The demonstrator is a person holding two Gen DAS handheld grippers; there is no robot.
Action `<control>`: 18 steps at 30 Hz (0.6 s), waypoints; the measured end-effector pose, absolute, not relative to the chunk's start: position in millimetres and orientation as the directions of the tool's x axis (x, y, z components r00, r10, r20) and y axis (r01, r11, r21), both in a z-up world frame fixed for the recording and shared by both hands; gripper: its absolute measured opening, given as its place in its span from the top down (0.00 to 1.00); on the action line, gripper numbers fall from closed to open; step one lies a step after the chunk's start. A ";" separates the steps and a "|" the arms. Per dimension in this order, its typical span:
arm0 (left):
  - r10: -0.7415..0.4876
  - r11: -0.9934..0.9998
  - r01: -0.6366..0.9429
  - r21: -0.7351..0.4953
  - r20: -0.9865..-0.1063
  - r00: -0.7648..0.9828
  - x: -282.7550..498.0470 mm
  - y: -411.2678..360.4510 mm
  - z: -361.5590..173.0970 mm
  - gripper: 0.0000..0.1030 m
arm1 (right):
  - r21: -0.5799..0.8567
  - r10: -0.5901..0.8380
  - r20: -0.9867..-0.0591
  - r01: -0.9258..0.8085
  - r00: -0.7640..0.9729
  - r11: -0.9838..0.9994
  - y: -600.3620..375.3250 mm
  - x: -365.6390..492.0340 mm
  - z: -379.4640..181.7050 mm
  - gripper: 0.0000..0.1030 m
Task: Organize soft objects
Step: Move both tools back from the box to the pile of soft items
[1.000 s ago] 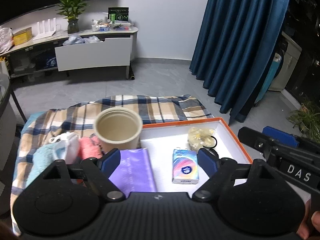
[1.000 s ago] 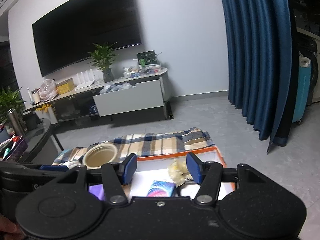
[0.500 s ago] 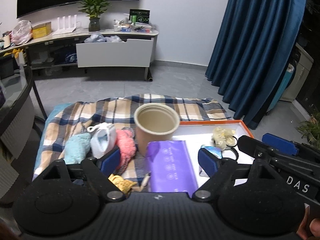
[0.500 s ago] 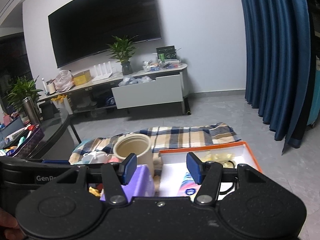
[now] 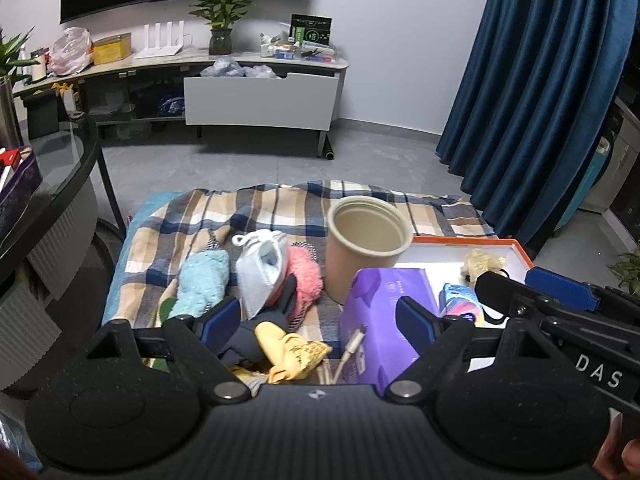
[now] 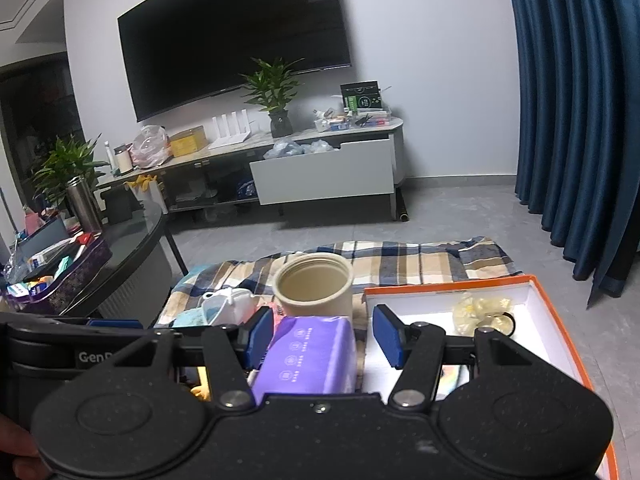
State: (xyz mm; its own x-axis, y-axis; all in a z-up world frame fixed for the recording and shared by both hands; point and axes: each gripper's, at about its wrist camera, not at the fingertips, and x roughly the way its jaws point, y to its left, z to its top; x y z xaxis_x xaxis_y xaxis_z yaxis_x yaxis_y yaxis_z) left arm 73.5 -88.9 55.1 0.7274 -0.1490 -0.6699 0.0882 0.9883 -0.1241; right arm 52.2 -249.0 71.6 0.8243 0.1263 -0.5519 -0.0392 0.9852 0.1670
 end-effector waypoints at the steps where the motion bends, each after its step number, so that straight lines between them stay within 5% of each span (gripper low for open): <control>1: -0.148 0.988 0.085 -0.126 -0.670 0.727 72.7 -86.6 54.7 0.16 | 0.166 0.129 -0.552 -0.043 0.824 0.985 -247.8 52.8 71.4 0.35; 18: -0.129 0.987 0.030 -0.156 -0.680 0.722 63.1 -44.7 45.3 0.15 | 0.163 0.203 -0.573 -0.132 0.794 0.978 -210.5 59.1 60.9 0.35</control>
State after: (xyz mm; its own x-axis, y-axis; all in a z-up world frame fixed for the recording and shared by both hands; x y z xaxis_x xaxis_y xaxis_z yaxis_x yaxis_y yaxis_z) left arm 63.1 -44.7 45.3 0.7220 -0.1291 -0.6798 0.0298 0.9873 -0.1558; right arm 59.1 -210.5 60.9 0.7937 0.2029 -0.5735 -0.1318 0.9777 0.1635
